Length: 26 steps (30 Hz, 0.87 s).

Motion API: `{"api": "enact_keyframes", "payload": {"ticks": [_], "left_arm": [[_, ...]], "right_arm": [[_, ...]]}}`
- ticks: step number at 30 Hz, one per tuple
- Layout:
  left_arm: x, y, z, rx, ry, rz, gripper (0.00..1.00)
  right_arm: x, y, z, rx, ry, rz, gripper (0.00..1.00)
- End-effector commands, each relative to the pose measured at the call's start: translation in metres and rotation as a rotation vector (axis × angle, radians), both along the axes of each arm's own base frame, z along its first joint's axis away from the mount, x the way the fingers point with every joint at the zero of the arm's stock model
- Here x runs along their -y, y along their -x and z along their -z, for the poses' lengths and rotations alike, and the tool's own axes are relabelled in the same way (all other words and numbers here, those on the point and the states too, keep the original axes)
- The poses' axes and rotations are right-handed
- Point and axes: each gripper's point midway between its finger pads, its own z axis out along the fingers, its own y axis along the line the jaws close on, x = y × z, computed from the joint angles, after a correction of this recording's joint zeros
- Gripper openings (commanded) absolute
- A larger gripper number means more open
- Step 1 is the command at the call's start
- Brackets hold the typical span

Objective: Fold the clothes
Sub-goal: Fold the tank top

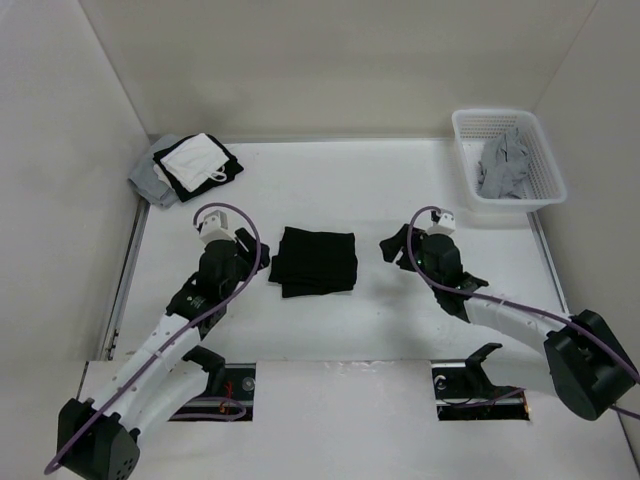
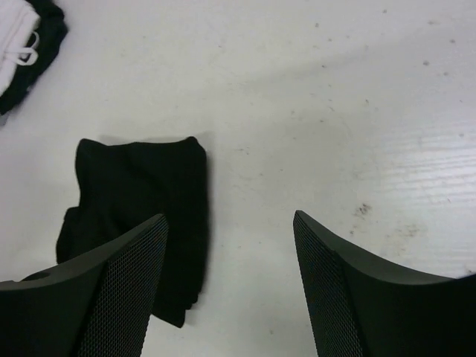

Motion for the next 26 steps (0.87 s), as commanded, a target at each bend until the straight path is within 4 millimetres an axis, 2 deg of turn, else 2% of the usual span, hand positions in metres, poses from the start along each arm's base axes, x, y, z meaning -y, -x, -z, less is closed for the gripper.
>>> {"api": "enact_keyframes", "payload": {"ticks": [1, 6, 14, 24, 26], "left_arm": [[-0.01, 0.001, -0.02, 0.03, 0.012, -0.037, 0.52], [-0.03, 0.005, -0.012, 0.015, 0.036, -0.109, 0.52], [-0.068, 0.004, 0.017, -0.072, 0.04, -0.255, 0.51], [-0.064, -0.005, 0.021, -0.081, 0.066, -0.221, 0.51], [-0.065, -0.005, 0.021, -0.085, 0.051, -0.219, 0.55]], "right_arm": [[0.011, -0.019, -0.047, 0.169, -0.102, 0.1, 0.75], [0.034, -0.024, -0.041, 0.167, -0.115, 0.176, 0.77], [0.033, -0.024, -0.04, 0.157, -0.131, 0.163, 0.78], [0.027, -0.026, -0.033, 0.132, -0.129, 0.137, 0.79], [0.027, -0.026, -0.033, 0.13, -0.129, 0.134, 0.79]]}}
